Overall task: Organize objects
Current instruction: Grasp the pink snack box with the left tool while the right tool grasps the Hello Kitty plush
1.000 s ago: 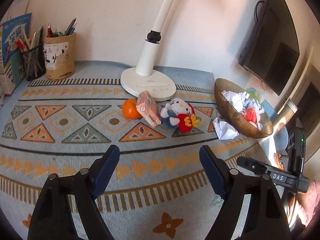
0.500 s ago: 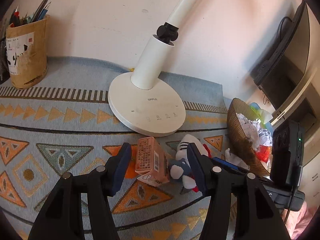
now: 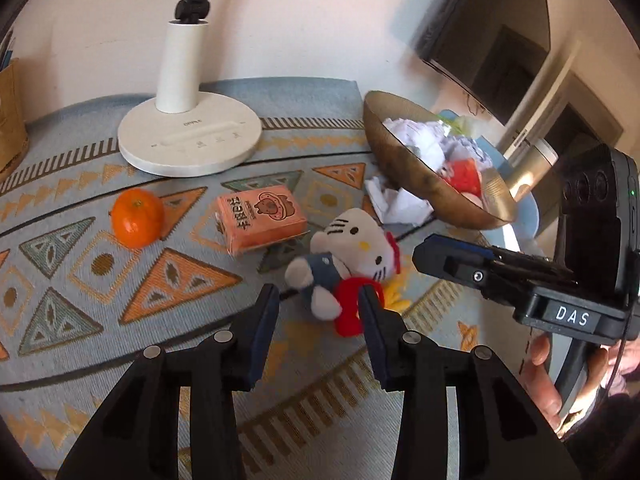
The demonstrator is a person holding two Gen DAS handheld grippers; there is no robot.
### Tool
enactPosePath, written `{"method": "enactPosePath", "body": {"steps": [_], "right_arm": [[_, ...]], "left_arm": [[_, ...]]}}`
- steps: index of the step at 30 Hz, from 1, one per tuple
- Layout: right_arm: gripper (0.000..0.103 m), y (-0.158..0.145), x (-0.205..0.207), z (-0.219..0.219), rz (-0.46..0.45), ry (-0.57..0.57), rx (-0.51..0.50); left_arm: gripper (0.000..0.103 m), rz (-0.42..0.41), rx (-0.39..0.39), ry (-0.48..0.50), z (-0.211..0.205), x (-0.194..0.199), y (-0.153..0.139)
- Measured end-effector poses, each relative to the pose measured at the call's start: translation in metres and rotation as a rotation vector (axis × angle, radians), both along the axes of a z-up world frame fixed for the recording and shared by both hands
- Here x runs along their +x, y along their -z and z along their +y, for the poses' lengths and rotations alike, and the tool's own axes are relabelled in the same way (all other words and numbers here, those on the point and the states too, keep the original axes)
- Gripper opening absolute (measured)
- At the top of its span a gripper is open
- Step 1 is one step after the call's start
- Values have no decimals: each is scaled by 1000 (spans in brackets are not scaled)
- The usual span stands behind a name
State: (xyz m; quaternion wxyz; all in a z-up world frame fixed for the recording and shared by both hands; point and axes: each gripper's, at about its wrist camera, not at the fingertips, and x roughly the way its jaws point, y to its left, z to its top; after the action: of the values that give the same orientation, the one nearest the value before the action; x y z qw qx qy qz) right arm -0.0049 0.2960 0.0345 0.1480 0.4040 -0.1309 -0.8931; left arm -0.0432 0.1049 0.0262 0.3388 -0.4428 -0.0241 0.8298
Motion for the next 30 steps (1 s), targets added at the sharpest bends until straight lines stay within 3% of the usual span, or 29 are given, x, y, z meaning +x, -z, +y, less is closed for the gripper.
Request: {"method": "enactPosePath", "body": {"steps": [3,6,7,9,11,12,14,19,20,21,25,26,27,29,30], "right_arm": [[39,16,12,10,-39,-5,16],[40,29,7,13,-104,-23,-74],[45,30,4,11,-118,-44,-81],[58,28,-6,5,-143,-63,-53],[61,21,-17,3,-134,-52,-43],[61,19,-24,3,-138,-59,-62],[61,19,-39,2,-161,-62,-108],[61,34,-77,-9,-206,-28,-123],[58,33,-80,-12,-196,-22,-98],[45,33,-80,-15,-199,-33,-91],[45,30,-50,2,-179,53,-64],[45,29,-37,9,-177,82,-53],[45,29,-26,16,-179,106,-53],[45,30,-7,24,-187,123,-51],[45,30,0,26,-189,125,-38]], "left_arm": [[44,64,-99,-40,6,8,-4],[50,51,-99,-125,8,-18,-6],[50,66,-120,-140,11,-26,-7],[53,112,-215,-129,22,-44,-4],[54,120,-331,-61,32,-64,5],[54,112,-334,-24,31,-70,7],[54,56,-262,54,24,-79,6],[54,35,-149,90,6,-84,-3],[54,41,-163,94,6,-85,-2],[54,52,-185,96,10,-84,-1],[54,92,-288,135,28,-88,7],[60,108,-298,155,33,-88,6],[73,125,-311,174,38,-88,5],[84,159,-337,209,50,-87,5],[84,160,-346,224,56,-88,7]]}}
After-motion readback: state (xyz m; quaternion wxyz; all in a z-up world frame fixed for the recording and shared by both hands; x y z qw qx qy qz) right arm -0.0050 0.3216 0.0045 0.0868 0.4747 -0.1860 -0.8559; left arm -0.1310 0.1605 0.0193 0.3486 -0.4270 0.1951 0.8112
